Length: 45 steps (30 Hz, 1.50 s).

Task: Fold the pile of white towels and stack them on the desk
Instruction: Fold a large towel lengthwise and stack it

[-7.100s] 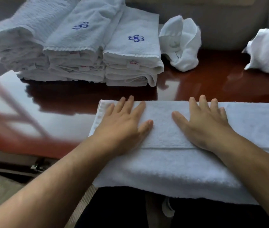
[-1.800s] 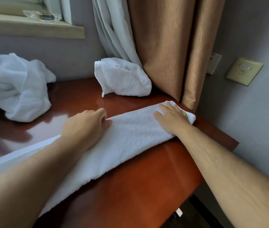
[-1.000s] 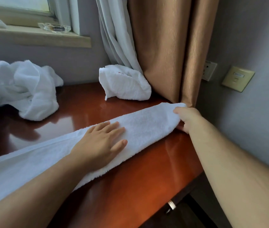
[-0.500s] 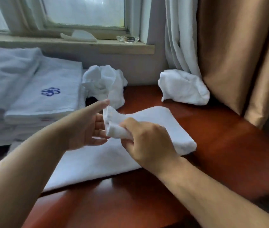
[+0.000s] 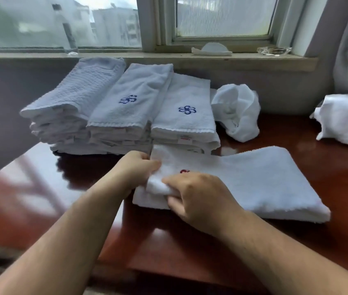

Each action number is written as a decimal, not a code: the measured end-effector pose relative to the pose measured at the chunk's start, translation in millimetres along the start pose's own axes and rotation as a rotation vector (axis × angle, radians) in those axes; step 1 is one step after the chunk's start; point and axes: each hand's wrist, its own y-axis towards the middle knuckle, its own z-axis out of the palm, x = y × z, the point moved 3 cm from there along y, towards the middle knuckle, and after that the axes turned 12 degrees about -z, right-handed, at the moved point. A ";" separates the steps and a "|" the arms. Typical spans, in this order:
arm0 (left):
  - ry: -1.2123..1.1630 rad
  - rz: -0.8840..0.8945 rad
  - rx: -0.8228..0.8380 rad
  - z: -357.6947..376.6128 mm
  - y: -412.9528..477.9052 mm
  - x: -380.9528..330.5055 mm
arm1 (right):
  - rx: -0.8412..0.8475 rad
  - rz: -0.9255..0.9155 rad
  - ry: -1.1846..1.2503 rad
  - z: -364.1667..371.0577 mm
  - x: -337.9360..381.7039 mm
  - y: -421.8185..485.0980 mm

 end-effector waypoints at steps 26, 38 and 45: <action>0.774 0.605 -0.087 49.6 -12.8 -1.4 | 0.324 0.543 -0.075 1.0 -84.5 -41.0; 0.980 0.567 -0.046 57.0 -40.3 -10.4 | 0.456 0.371 0.033 -7.3 -99.4 -77.2; 0.973 0.430 0.009 89.2 -34.6 -16.7 | 0.287 0.349 -0.147 -45.0 -125.3 -108.9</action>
